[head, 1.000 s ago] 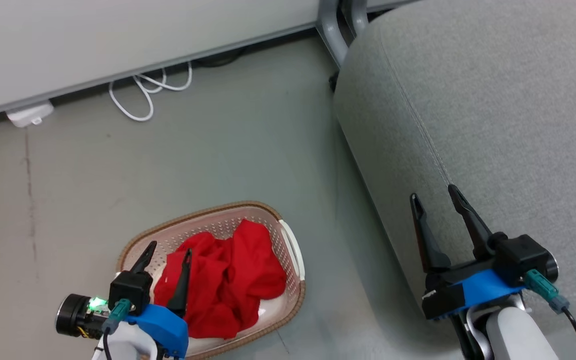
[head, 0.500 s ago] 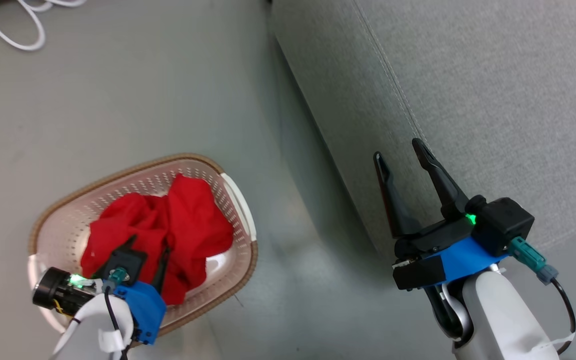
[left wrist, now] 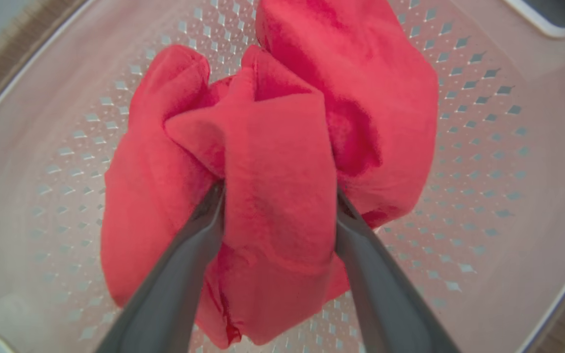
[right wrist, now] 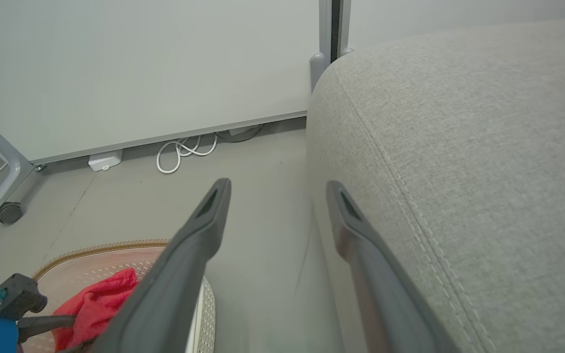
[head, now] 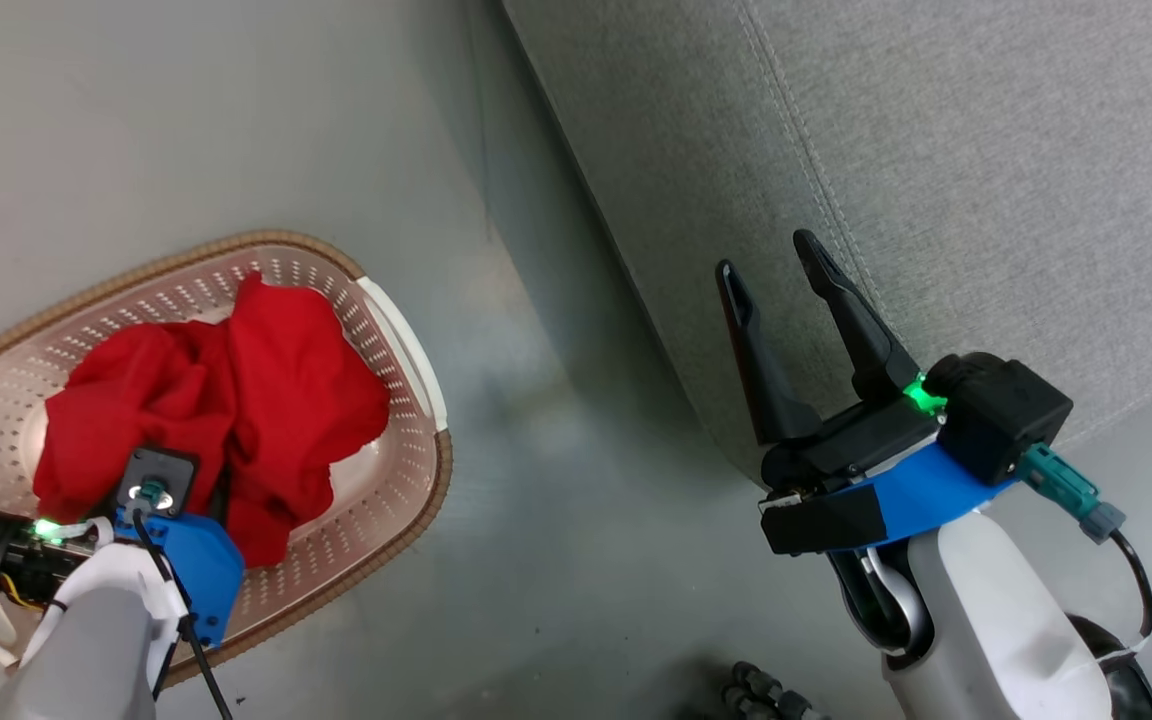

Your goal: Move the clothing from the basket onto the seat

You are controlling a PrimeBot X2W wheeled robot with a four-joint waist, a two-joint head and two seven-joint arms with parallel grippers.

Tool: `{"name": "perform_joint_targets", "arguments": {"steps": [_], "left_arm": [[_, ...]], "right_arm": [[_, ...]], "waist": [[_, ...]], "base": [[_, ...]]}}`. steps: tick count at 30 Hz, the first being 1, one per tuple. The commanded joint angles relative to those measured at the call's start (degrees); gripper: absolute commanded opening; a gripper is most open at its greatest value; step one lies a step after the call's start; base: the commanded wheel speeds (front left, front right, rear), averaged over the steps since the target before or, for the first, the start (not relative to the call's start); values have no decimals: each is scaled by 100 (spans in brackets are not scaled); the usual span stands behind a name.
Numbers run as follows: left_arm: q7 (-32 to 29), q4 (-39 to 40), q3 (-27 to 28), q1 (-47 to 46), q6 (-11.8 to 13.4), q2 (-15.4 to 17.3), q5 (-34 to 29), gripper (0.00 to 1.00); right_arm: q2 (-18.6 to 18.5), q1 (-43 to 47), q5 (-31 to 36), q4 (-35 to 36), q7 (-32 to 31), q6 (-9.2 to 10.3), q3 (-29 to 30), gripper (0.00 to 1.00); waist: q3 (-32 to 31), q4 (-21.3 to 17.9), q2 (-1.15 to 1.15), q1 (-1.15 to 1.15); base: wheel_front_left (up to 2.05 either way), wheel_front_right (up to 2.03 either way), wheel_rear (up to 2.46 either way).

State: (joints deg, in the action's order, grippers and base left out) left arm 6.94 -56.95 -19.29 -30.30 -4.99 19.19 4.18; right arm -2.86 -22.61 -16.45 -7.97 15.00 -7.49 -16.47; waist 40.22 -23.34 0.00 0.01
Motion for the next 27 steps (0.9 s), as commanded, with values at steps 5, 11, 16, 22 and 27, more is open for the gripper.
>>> {"name": "perform_joint_targets", "arguments": {"steps": [5,11,16,22,27], "left_arm": [[-16,-117,43,-286,133,86,50,100],[-216,-221,25,-498,194,146,81,100],[-300,-294,15,-571,150,185,174,0],[-191,-330,-37,-528,121,199,203,0],[-104,-392,-80,-515,113,163,241,0]], "right_arm": [[-4,-218,-163,85,25,-1,-111,100],[-5,-288,-242,85,26,-1,-166,100],[-4,-308,-298,45,26,-1,-145,100],[-4,-310,-320,27,26,-1,-128,100],[-4,-331,-308,2,26,-1,-121,100]], "waist": [[293,-79,0,-1],[399,-160,0,-1],[394,-239,0,-1],[385,-248,0,-1],[355,-218,0,-1]], "base": [[0,0,0],[0,0,0],[0,0,0],[0,0,0],[0,0,0]]}}
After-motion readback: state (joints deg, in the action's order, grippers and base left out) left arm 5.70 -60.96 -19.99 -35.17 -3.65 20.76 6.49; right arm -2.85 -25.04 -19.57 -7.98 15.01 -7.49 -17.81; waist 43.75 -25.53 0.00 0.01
